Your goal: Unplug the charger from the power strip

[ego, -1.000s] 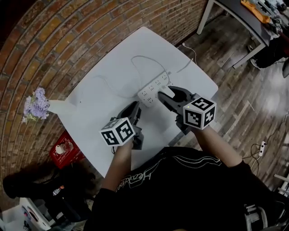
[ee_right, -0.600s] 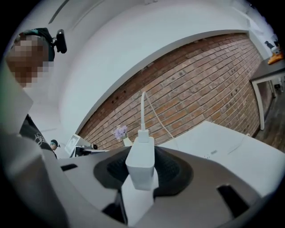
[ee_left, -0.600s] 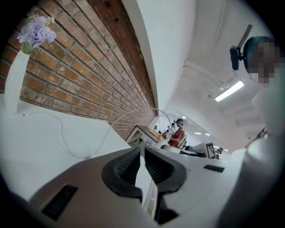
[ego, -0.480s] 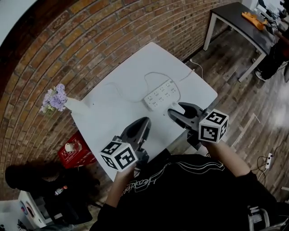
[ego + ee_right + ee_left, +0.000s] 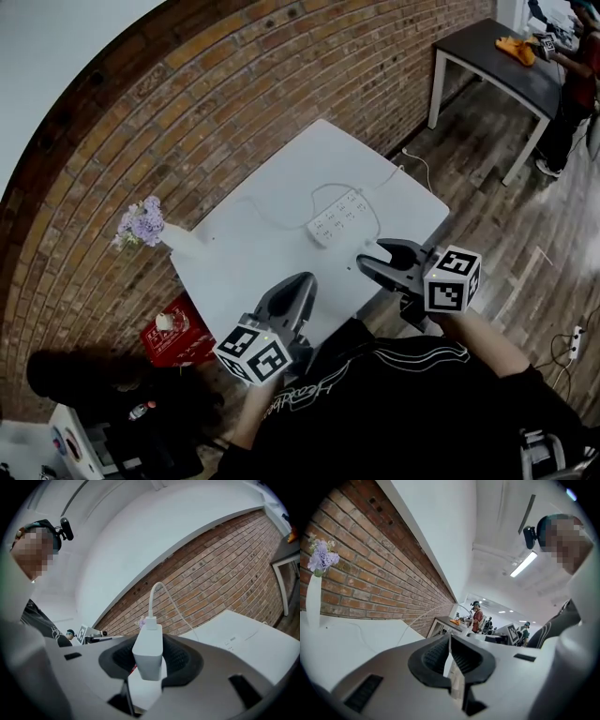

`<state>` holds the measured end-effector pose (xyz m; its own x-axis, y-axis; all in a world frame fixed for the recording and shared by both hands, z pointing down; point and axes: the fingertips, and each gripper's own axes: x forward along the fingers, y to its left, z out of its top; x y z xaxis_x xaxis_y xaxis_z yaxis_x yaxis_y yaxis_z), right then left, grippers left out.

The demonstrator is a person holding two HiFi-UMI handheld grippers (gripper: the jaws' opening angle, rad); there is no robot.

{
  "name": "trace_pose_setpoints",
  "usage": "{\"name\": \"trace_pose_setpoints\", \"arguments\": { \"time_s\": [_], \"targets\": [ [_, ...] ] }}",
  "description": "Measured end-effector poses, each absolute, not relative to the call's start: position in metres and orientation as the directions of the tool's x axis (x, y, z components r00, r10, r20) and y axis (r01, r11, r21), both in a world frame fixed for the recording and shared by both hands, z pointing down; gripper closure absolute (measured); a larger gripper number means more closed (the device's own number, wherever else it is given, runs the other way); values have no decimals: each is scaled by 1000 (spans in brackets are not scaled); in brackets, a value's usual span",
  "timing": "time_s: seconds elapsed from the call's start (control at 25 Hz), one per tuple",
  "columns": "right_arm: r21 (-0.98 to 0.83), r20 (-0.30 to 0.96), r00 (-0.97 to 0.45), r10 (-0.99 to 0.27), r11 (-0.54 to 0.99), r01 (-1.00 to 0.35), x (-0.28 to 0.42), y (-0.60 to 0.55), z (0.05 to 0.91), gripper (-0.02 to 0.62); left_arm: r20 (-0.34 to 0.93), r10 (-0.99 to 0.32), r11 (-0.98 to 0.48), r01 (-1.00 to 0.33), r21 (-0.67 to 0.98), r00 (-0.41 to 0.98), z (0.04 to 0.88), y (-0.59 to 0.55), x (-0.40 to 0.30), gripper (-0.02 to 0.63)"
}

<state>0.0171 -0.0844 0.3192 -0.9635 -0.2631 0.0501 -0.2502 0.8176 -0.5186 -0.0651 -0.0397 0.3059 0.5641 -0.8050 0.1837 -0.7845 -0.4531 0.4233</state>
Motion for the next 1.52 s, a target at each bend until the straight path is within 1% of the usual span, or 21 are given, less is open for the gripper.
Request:
{"name": "trace_pose_setpoints", "arguments": {
  "time_s": [0.2,0.84,1.12,1.28,1.52],
  "targets": [
    [-501,43,-965,-259,830,-245,24,-77,315,477,160,-803,-462,-770,441,574,300,-37,-57,591],
    [-486,64,-955,-288,827,-282,25,-78,314,477,156,-770,-511,-745,428,618,294,-47,-45,591],
    [-475,63,-953,-295,831,-289,25,-79,313,477,162,-769,-513,-748,421,618,296,-50,-46,591],
    [-485,80,-950,-301,821,-301,26,-79,320,477,173,-773,-491,-748,447,610,307,-49,-50,591],
    [-483,86,-948,-307,819,-309,26,-81,320,477,156,-775,-491,-740,460,612,305,-53,-53,591]
  ]
}}
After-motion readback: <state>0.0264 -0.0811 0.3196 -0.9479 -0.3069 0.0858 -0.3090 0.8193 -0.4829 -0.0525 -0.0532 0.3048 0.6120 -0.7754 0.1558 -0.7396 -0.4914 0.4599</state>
